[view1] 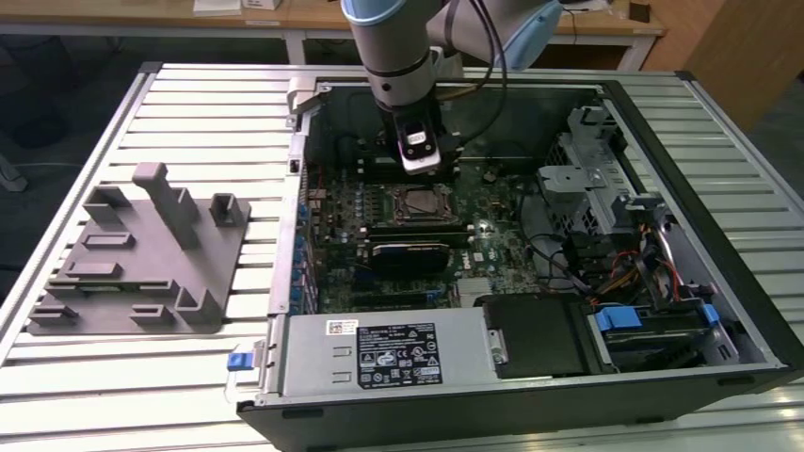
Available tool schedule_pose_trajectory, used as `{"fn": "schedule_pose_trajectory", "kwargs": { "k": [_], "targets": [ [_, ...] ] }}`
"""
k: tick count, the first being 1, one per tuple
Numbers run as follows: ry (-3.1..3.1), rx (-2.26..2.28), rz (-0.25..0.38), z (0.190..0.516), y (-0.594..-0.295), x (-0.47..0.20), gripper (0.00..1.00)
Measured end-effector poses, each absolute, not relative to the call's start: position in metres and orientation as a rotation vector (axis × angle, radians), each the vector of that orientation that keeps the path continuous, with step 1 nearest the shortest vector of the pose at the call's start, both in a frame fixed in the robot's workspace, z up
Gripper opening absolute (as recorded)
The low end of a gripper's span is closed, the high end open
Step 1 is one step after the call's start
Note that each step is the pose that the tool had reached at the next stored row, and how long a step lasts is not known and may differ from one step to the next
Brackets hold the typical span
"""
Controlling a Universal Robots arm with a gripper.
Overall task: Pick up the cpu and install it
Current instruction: 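Install the first cpu locking lever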
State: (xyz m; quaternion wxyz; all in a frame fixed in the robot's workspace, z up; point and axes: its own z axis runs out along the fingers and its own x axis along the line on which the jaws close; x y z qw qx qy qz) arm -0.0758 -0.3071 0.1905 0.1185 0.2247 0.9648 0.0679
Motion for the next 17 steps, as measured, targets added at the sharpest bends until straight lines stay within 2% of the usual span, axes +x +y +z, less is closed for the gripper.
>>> {"fn": "schedule_pose_trajectory", "kwargs": {
  "k": [17],
  "targets": [
    [2.822, 0.658, 0.200, 0.1981, -0.3085, -0.0758, 0.11]
  ]
}}
